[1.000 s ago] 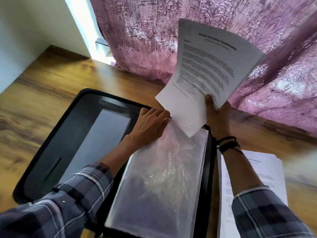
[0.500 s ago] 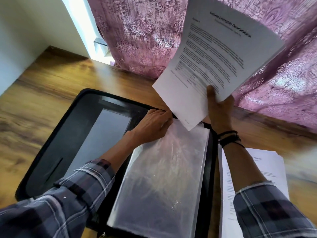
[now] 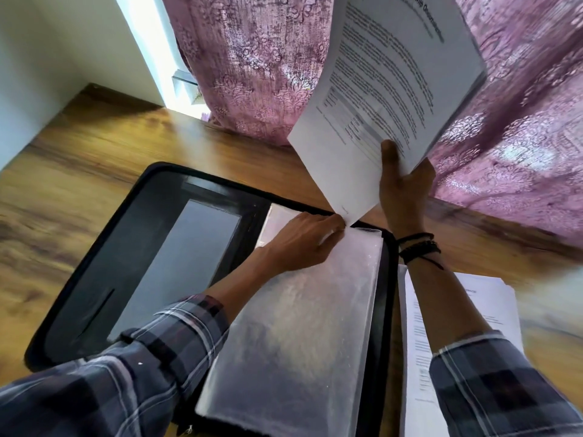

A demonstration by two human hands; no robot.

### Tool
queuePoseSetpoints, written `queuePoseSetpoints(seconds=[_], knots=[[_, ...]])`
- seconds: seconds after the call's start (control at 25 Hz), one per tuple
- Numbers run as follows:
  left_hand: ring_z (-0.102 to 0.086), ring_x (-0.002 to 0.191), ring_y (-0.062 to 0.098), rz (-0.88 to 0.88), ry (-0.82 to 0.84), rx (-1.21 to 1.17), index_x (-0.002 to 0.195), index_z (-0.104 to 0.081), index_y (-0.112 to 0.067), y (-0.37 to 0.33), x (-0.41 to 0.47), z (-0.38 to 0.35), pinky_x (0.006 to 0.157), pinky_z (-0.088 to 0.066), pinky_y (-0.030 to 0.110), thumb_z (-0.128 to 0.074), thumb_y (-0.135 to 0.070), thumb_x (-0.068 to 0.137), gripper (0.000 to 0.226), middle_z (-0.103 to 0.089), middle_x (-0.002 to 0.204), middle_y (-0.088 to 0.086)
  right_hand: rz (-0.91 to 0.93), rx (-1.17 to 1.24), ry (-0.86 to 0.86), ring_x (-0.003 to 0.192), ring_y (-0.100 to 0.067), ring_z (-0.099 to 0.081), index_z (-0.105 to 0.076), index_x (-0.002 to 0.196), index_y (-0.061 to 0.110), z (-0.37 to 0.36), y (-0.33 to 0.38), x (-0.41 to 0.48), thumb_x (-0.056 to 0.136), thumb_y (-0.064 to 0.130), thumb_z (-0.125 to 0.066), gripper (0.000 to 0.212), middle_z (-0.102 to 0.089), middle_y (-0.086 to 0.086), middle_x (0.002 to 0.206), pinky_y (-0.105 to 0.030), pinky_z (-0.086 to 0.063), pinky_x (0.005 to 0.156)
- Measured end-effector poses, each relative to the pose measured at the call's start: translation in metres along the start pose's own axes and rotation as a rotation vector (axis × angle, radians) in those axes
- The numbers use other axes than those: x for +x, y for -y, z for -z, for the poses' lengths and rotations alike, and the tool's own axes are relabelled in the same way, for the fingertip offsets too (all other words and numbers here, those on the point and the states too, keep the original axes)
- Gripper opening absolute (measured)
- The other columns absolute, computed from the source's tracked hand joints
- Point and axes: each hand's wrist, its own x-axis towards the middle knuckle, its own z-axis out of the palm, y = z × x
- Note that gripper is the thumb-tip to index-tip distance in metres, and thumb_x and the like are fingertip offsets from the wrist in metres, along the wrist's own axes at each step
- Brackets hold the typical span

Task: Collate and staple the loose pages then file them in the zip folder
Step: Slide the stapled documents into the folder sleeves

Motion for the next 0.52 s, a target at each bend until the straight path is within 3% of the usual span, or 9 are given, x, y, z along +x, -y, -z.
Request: queuePoseSetpoints(seconds=[0.12, 0.24, 0.4, 0.52], knots=[[-0.060, 0.061, 0.027, -0.013, -0.022, 0.045, 0.099, -0.059, -0.008, -0.005, 0.002, 0.001, 0.057, -0.031, 0.025, -0.052, -0.016, 0.096, 0.011, -0.068, 0.077, 0.009, 0.003, -0.012, 0.003, 0.099, 0.008, -0.065, -0.060, 0.116, 0.016, -0.002, -0.001, -0.001, 0.096, 0.015, -0.062, 0.020, -0.066, 0.008, 0.108, -0.019, -0.054, 0.087], [-0.060, 0.060, 0.024, -0.008, -0.057, 0.049, 0.105, -0.061, -0.010, -0.006, 0.000, 0.006, 0.057, -0.033, 0.023, -0.056, -0.013, 0.094, 0.013, -0.070, 0.080, 0.007, 0.005, 0.001, -0.033, 0.099, 0.005, -0.066, -0.061, 0.116, 0.015, -0.004, -0.006, 0.000, 0.096, 0.017, -0.063, 0.020, -0.067, 0.009, 0.106, -0.028, -0.056, 0.091], [-0.062, 0.065, 0.032, 0.051, -0.015, 0.070, 0.106, -0.061, -0.012, -0.005, 0.001, 0.004, 0.054, -0.040, 0.029, -0.050, -0.022, 0.097, 0.017, -0.070, 0.077, 0.010, -0.038, -0.050, 0.054, 0.094, 0.013, -0.063, -0.063, 0.118, 0.007, -0.007, -0.016, 0.002, 0.096, 0.018, -0.062, 0.025, -0.066, 0.003, 0.108, -0.016, -0.052, 0.086], [-0.063, 0.066, 0.032, 0.042, -0.005, 0.120, 0.103, -0.062, -0.015, -0.003, 0.001, 0.005, 0.058, -0.036, 0.026, -0.049, -0.025, 0.097, 0.017, -0.070, 0.077, 0.007, -0.057, -0.095, 0.111, 0.090, 0.015, -0.062, -0.064, 0.118, 0.007, -0.003, -0.025, 0.003, 0.097, 0.021, -0.061, 0.025, -0.066, 0.004, 0.106, -0.012, -0.051, 0.082]])
